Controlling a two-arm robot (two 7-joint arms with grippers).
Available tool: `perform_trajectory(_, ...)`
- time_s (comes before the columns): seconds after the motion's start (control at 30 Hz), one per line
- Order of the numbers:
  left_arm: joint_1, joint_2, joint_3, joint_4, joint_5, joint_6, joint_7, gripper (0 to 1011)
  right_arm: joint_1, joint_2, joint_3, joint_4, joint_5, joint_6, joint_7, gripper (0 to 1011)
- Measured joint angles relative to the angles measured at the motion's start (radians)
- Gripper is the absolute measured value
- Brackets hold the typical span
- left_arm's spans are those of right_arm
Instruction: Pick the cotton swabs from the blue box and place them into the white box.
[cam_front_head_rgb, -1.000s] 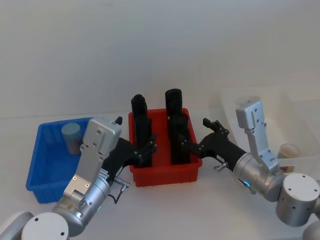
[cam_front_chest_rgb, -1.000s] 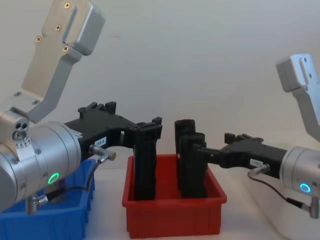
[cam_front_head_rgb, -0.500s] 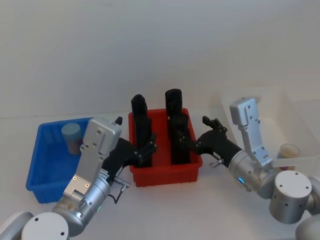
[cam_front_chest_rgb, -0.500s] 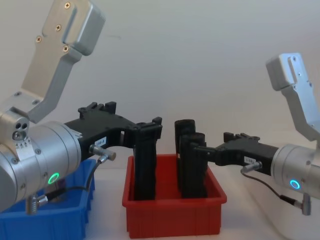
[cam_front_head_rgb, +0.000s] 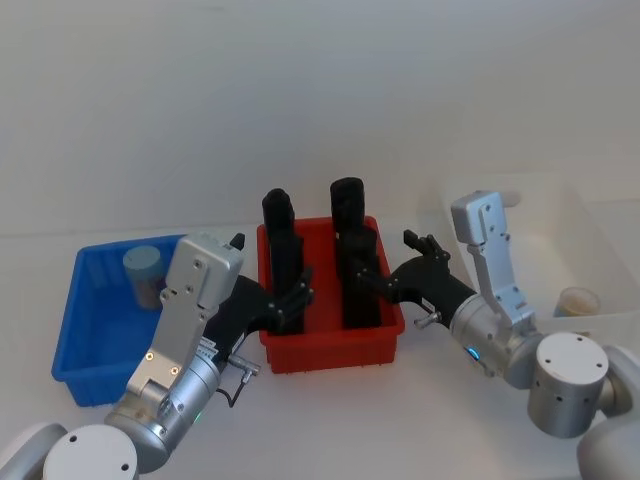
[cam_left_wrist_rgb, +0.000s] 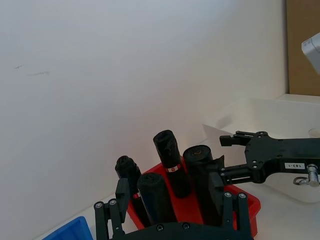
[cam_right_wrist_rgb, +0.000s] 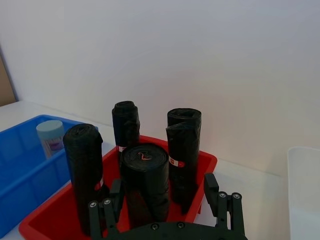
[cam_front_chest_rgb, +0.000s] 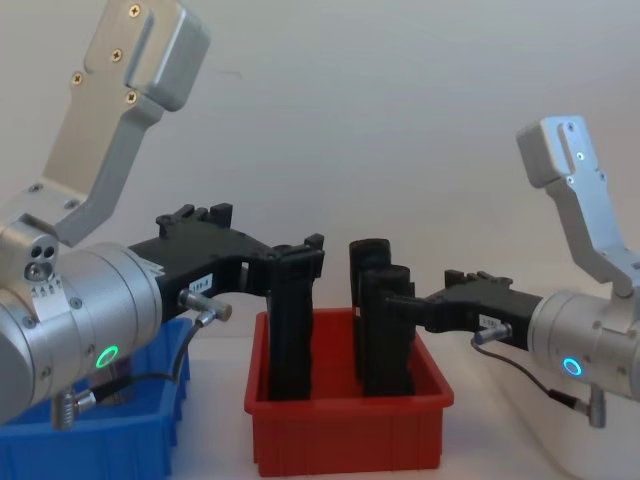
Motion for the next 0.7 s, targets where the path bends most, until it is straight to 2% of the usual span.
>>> perform_trajectory(0.33,0.000,0.000,0.000,0.000,0.000,0.000,0.000,1004,0.045,-0.016,0.005,0.082,0.028,-0.026,0.040,1002)
perform_trajectory(0.7,0.000,0.000,0.000,0.000,0.000,0.000,0.000,1004,0.103,-0.034,0.018,0.192,0.092,-0.054,0.141,1001)
